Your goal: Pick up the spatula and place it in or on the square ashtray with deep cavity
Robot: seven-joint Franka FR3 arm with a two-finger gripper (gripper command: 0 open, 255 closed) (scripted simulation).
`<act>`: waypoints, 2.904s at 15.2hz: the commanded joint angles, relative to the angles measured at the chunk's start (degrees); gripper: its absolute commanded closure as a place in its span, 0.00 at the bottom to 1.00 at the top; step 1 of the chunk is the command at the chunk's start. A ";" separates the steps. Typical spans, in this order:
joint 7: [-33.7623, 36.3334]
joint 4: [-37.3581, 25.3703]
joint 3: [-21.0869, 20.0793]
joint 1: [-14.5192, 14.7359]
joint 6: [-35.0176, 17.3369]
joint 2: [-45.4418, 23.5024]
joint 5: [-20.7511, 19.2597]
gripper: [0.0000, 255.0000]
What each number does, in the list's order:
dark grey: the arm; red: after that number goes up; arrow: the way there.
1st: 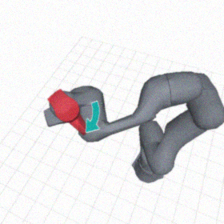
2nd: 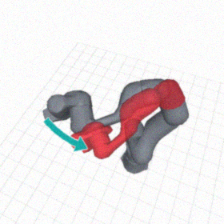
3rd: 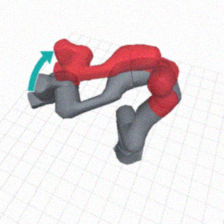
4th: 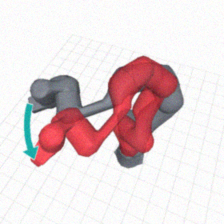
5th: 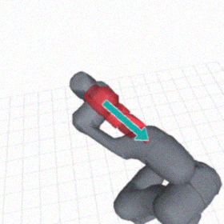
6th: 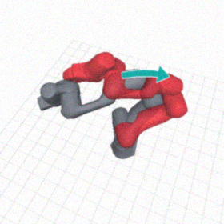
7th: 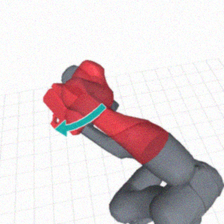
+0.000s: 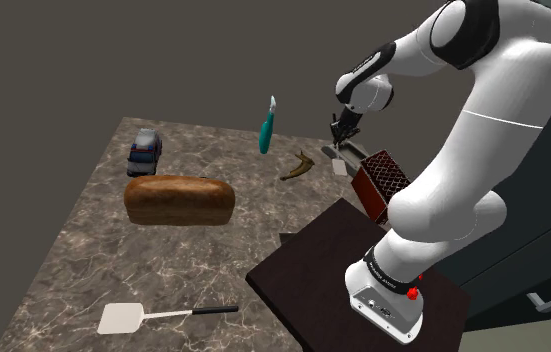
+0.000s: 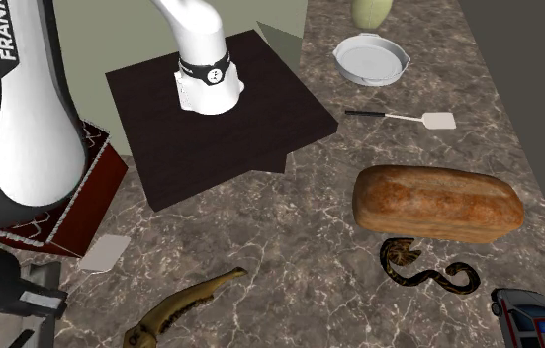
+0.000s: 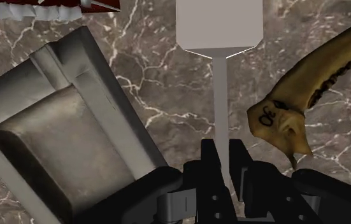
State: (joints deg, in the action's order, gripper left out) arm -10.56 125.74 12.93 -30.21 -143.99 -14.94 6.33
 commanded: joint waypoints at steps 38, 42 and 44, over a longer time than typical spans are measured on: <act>-17.66 -25.07 -0.79 -14.68 2.19 -24.03 7.92 0.00; -17.66 -25.07 -0.79 -14.68 2.19 -24.03 7.92 0.00; -17.19 -24.29 -0.07 -14.18 4.41 -21.01 7.15 0.00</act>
State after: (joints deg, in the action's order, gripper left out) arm -27.91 101.06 12.60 -44.57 -140.34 -37.11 13.75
